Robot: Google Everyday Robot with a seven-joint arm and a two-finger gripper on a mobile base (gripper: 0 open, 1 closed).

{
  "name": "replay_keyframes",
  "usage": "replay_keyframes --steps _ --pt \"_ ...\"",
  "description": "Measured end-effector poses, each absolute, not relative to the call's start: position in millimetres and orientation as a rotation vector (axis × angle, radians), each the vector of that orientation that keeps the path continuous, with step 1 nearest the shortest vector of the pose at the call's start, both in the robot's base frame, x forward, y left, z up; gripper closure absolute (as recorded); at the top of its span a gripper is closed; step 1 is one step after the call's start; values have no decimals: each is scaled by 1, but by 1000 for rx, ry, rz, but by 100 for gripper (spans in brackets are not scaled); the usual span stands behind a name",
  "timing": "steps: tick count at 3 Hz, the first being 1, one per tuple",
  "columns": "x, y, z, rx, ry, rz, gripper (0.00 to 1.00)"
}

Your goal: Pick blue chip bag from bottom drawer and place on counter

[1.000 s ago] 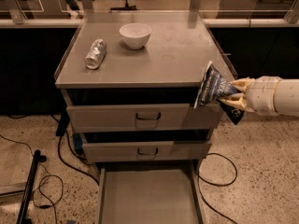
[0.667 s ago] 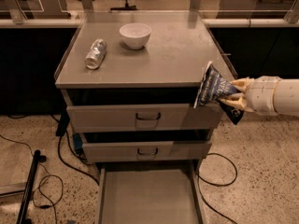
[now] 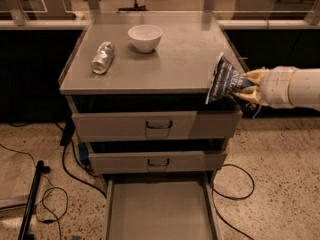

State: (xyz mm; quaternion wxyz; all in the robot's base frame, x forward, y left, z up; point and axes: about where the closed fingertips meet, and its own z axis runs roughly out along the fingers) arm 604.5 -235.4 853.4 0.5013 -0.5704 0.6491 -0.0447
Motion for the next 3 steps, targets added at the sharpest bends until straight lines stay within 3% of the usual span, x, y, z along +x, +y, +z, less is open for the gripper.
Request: replay_keyframes --steps 1,3 --pt "631 -222 897 -1450 1480 -180 100" --pt "684 -175 939 -1573 1343 -121 100"
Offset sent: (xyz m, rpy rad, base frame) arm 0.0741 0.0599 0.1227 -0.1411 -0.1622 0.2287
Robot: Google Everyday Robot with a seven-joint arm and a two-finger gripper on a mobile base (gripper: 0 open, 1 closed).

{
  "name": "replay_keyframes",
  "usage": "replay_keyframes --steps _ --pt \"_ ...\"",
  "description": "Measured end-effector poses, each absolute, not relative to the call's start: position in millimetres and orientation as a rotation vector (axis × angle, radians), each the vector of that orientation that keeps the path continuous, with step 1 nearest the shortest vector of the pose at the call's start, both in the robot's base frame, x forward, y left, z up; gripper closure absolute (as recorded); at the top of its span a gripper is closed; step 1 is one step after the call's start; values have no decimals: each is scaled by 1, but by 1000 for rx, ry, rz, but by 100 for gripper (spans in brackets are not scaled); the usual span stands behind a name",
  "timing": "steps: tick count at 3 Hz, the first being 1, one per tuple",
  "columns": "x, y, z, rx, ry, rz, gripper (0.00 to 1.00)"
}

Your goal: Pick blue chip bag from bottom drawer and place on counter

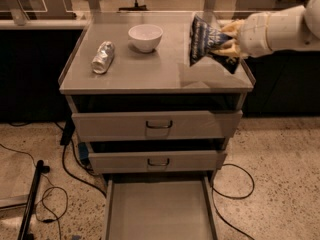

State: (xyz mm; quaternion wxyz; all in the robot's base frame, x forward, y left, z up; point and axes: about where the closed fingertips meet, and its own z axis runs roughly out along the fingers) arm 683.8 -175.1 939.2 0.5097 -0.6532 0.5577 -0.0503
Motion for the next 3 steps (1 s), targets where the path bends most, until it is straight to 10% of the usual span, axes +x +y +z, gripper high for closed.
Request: replay_keyframes --steps 3 --pt "763 -136 900 -1650 1377 20 100"
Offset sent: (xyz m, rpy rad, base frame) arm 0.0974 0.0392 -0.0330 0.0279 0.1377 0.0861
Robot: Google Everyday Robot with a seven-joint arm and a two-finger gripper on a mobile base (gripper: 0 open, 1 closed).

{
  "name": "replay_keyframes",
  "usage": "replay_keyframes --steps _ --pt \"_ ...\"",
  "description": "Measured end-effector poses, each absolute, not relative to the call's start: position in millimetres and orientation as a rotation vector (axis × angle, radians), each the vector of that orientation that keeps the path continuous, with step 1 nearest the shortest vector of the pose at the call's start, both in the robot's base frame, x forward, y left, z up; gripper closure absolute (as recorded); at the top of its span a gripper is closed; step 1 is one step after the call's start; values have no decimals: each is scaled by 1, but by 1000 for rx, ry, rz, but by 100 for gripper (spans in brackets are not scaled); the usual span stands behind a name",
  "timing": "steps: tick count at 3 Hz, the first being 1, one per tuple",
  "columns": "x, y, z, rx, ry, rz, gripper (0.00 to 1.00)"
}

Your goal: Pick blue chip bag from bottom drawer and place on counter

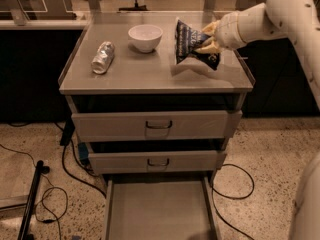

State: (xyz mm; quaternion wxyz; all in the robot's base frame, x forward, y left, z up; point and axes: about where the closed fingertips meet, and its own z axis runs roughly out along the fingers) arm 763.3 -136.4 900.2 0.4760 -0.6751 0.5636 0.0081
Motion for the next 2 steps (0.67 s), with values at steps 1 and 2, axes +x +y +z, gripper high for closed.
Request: replay_keyframes --steps 1,2 --pt "771 -137 885 -1707 1407 -14 100" --pt "773 -138 869 -1776 1436 -52 100"
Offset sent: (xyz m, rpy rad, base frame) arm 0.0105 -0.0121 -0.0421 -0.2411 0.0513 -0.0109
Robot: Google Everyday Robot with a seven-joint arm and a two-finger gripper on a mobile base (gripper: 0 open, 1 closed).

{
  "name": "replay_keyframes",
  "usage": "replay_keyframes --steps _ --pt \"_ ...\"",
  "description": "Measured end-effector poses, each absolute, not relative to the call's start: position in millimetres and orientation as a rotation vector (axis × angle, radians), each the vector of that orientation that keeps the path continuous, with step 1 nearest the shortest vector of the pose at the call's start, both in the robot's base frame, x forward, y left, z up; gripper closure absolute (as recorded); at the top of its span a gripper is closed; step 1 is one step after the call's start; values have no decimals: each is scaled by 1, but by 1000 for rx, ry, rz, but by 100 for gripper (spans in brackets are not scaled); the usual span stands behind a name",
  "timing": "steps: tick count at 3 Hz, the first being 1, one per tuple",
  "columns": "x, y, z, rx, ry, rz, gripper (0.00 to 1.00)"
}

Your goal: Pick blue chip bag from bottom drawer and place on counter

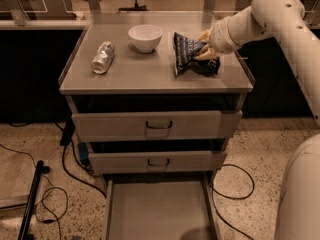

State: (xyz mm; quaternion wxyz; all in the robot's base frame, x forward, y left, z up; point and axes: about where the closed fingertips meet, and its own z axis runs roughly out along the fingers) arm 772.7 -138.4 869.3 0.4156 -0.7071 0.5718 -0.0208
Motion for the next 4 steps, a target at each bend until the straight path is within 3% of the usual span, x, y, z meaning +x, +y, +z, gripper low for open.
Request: replay_keyframes --steps 2,3,4 --pt "771 -136 849 -1857 1470 -60 100" --pt "771 -136 850 -1857 1470 -60 88" --pt "771 -136 850 -1857 1470 -60 56"
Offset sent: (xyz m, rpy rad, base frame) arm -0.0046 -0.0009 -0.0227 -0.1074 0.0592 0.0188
